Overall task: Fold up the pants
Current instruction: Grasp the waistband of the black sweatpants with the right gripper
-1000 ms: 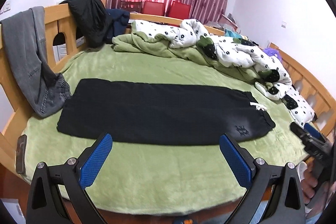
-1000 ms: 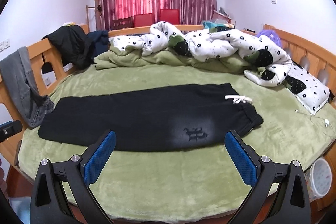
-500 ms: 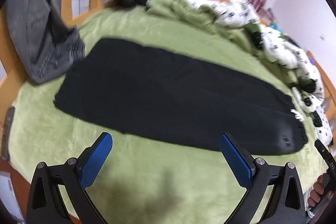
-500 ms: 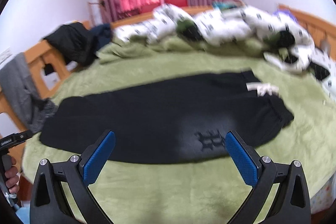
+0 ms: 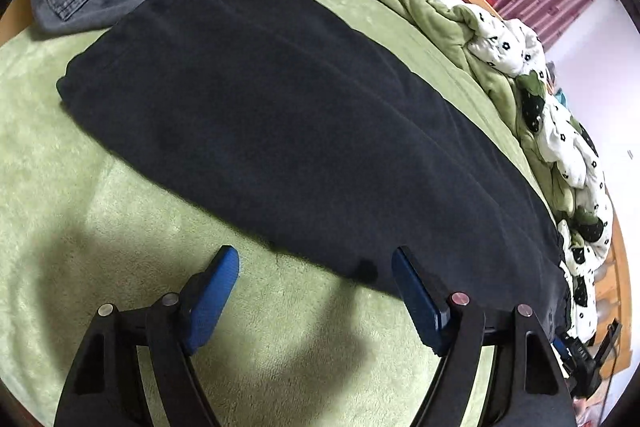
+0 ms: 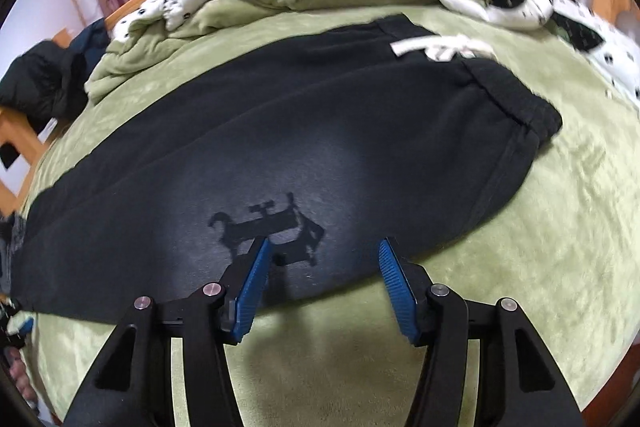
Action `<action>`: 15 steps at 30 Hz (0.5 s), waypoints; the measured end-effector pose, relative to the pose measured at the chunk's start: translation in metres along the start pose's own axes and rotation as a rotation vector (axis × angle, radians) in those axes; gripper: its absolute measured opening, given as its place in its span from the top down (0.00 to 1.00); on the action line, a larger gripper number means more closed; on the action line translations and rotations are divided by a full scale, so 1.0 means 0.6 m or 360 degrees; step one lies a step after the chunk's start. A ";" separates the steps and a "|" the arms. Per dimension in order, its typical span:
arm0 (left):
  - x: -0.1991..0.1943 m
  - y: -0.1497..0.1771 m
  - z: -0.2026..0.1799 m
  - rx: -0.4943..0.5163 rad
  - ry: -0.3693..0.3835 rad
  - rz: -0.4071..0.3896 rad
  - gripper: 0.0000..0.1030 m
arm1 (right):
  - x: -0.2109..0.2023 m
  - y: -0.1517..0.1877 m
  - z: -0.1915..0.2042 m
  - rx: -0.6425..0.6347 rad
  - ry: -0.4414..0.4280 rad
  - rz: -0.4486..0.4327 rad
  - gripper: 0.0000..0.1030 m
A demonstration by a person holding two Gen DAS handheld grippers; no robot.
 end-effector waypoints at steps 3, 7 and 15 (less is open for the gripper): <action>0.007 -0.003 -0.004 0.0043 0.0033 -0.0021 0.26 | -0.002 0.008 -0.004 0.0068 -0.0060 -0.0009 0.42; 0.005 0.001 0.002 -0.0012 0.0085 -0.0098 0.26 | -0.007 0.022 -0.013 0.0070 -0.0059 -0.0109 0.42; 0.017 -0.019 0.017 -0.0086 0.0098 -0.0173 0.26 | 0.025 0.030 -0.032 0.0279 -0.0189 -0.0039 0.39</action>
Point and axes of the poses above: each gripper's, at about its wrist camera, not at the fingertips, and x roughly the way its jaws point, z to its left, y to its underside, the point moved 7 cm from there along x, roughly the way its jaws point, and after that the axes turned 4 degrees about -z, right-handed, at the moved point
